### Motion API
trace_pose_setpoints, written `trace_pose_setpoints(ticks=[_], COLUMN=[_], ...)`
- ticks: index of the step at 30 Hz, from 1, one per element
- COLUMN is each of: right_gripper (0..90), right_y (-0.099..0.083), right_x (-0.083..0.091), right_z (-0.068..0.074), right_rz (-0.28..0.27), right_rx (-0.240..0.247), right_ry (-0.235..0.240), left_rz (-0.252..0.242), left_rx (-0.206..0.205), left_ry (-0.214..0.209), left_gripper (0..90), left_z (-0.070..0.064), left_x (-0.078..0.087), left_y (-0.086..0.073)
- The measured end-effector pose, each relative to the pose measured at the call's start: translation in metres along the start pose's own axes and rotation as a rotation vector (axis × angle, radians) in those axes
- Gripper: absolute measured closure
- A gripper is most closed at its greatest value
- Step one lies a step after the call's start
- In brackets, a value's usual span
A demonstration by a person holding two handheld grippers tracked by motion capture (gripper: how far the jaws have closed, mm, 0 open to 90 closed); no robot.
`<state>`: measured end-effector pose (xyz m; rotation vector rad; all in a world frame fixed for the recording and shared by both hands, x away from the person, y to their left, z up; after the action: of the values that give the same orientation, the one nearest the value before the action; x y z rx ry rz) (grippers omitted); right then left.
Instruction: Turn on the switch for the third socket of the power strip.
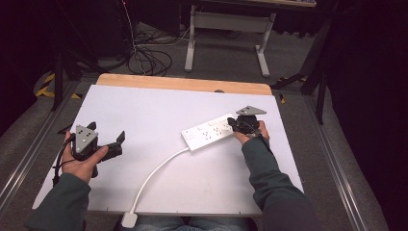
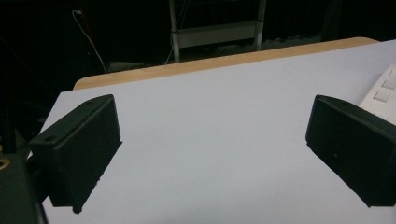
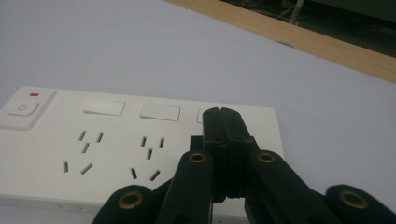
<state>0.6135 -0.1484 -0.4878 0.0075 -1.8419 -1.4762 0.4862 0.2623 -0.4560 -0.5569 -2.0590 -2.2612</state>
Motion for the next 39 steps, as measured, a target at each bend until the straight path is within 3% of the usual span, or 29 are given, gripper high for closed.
trace_pose_setpoints(ticks=[15, 39], right_gripper=[90.0, 90.0], right_y=[-0.006, -0.011], right_x=[0.032, 0.068], right_z=[-0.014, -0.007], right_rz=[-0.045, -0.109], right_rx=[-0.048, -0.054], right_ry=[-0.008, 0.010], left_rz=[-0.001, -0.004], left_rx=[-0.007, -0.012], left_ry=[-0.022, -0.020], left_gripper=[3.8, 3.8], left_z=[-0.006, -0.007], left_x=[-0.004, -0.002], left_y=[0.003, 0.003])
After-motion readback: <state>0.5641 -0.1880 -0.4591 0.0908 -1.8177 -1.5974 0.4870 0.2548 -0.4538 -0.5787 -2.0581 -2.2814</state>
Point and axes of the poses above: each handheld gripper's, and its own axes: x roughly backward along the jaws, y roughly out of its top, z roughly to its left, the point moved 7 cm from there along -x, roughly forward along the jaws, and after that the axes turned 1 degree about -x, right-handed, at the moved point
